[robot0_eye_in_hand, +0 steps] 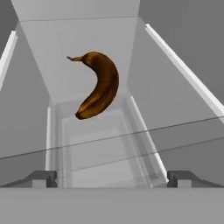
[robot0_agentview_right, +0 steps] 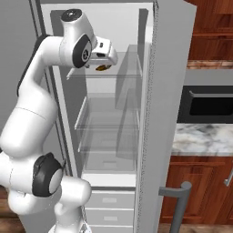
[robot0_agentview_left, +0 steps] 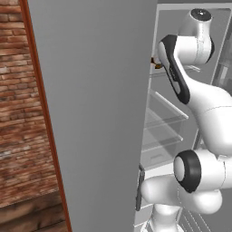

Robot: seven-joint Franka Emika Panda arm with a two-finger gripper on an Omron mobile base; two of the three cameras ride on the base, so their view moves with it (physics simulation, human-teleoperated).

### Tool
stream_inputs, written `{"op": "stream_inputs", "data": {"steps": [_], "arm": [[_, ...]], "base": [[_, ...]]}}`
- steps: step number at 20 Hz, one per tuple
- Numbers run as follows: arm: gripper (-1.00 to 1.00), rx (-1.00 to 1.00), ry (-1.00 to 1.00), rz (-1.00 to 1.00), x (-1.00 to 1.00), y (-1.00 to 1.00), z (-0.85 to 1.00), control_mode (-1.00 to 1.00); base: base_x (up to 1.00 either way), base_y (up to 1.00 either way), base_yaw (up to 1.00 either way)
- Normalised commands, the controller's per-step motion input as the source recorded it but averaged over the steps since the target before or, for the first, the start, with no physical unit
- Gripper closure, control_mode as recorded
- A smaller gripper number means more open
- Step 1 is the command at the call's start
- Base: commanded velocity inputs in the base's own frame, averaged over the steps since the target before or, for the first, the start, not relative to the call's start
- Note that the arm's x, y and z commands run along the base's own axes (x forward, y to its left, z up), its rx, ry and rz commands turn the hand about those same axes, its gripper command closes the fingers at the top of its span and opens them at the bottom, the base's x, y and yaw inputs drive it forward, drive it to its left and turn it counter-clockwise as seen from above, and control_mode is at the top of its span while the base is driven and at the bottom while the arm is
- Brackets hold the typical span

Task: Pick up both bananas from the fridge and place them inside the tupperware on the counter.

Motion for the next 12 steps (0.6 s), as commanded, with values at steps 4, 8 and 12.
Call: {"op": "stream_inputs", "data": {"steps": [4,8,12], "arm": [[-1.0,0.0,0.0,0.0,0.44,0.07,-0.05,-1.0],[-1.0,0.0,0.0,0.0,0.47,0.04,-0.02,-1.0],[-1.0,0.0,0.0,0.0,0.46,0.02,-0.01,-1.0]], "base": [[0.0,0.0,0.0],[0.0,0.0,0.0],[0.0,0.0,0.0]]}}
